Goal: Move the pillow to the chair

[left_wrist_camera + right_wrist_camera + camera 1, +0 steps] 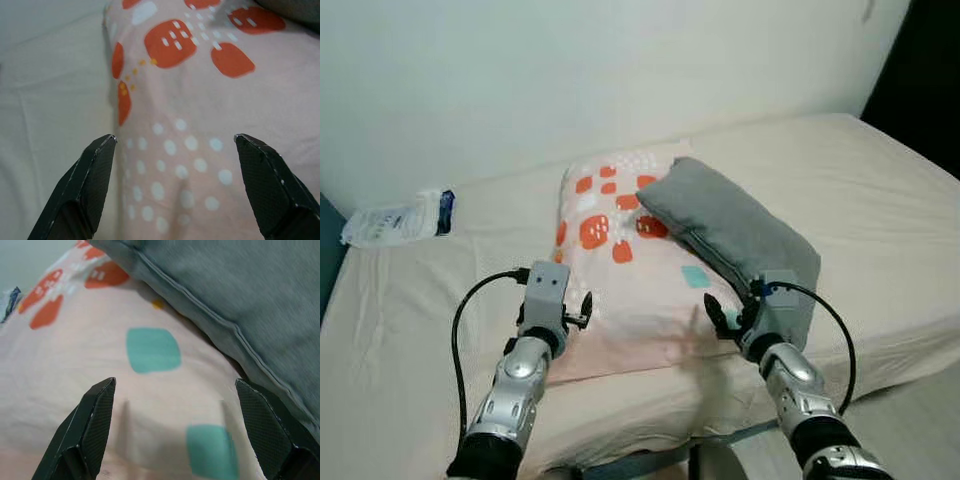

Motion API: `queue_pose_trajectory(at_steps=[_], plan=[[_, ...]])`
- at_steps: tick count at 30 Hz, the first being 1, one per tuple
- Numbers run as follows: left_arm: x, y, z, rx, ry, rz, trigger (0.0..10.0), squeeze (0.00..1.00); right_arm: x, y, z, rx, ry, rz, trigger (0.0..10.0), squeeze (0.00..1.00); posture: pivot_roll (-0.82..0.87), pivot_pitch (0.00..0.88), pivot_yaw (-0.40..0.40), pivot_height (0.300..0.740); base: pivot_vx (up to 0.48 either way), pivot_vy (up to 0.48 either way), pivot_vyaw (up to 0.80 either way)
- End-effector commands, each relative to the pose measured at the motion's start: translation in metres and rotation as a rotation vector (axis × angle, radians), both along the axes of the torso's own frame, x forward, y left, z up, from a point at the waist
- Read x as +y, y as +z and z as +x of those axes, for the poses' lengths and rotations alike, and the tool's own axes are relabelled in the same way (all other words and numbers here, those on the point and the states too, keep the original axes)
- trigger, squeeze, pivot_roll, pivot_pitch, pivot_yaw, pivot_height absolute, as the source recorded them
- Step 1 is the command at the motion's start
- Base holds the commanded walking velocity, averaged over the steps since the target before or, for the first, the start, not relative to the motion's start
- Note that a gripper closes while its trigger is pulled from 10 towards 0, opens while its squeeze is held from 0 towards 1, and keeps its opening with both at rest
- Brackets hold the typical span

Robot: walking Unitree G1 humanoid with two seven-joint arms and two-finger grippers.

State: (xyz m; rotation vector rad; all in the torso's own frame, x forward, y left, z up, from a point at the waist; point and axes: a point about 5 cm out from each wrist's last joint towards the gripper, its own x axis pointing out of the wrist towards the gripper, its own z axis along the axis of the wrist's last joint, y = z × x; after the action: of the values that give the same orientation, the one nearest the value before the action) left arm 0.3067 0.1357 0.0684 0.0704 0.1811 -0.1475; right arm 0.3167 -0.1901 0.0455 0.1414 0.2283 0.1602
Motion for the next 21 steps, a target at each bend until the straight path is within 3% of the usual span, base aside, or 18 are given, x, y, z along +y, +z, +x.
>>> queue_pose_trajectory(at_steps=[1, 21], plan=[[0.0028, -0.0049, -0.0031, 0.013, 0.007, 0.008, 10.0, 0.0, 0.0057, -0.0011, -0.001, 0.003, 0.022, 0.006, 10.0, 0.0, -0.13, 0.063, 0.024, 0.686, 0.0, 0.0, 0.0], [0.0047, -0.0053, -0.0034, 0.012, 0.016, 0.005, 10.0, 0.0, 0.0085, 0.0012, 0.0012, 0.001, 0.06, 0.01, 10.0, 0.0, -0.13, 0.058, 0.015, 0.74, 0.0, 0.0, 0.0]])
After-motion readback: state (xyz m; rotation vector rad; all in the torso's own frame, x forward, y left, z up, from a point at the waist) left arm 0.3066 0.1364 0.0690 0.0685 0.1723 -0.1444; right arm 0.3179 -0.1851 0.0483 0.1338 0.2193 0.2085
